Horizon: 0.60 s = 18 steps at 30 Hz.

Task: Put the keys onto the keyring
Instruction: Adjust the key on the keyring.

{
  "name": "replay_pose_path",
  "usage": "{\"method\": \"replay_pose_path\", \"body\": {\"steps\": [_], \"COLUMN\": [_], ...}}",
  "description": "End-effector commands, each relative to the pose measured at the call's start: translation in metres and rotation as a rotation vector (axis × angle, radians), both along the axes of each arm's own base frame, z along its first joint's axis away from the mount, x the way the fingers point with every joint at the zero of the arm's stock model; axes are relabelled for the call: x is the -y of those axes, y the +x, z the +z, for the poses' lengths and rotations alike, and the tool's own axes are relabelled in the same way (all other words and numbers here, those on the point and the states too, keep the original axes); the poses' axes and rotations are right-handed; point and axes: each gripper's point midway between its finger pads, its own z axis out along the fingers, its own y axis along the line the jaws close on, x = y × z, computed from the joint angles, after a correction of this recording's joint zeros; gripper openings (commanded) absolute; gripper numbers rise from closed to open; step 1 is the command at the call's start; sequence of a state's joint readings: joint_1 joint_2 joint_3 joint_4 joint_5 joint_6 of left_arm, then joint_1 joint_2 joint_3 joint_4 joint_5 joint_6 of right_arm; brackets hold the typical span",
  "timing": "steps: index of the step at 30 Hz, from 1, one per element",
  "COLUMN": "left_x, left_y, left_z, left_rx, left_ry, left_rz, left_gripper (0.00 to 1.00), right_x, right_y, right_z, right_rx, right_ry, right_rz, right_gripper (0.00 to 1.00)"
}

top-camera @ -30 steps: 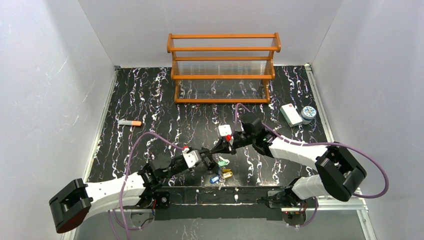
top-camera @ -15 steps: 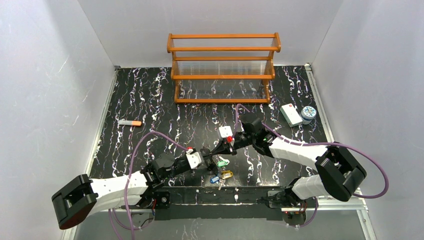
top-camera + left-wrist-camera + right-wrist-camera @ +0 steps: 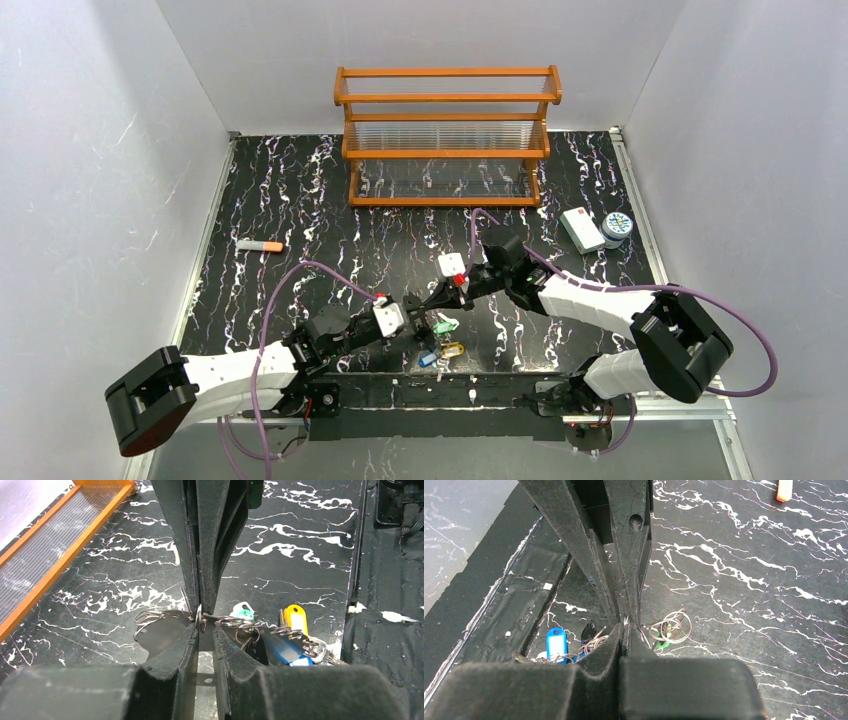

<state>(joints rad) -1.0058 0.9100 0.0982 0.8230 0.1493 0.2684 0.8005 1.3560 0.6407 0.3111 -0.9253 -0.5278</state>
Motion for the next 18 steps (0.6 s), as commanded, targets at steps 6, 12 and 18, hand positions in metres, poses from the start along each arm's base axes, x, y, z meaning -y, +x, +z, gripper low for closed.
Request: {"method": "replay_pose_path", "body": {"steps": [6,12,18], "left_x": [0.0019,0.001,0.0071], "left_y": [0.0135,0.0122,0.0073], "left_z": [0.0313,0.0321,0.0328], "left_rx": [0.029,0.025,0.023], "left_ry": [-0.099,-0.111,-0.107], "left_rz": [0.073,0.072,0.03], "left_gripper": [0.23,0.22,0.09], "right_x": [-0.0011,-0.0007,-0.003], "right_y": [-0.005,-0.0066,-0.0035], "right_z": [0.0091,0.0099,0.0109], "right_rx": [0.005,0.007,0.006], "right_ry": [0.016,0.021,0.018], "right_rz": [0.03,0.036,0.027], "right_gripper": [0.01,0.01,0.01]}}
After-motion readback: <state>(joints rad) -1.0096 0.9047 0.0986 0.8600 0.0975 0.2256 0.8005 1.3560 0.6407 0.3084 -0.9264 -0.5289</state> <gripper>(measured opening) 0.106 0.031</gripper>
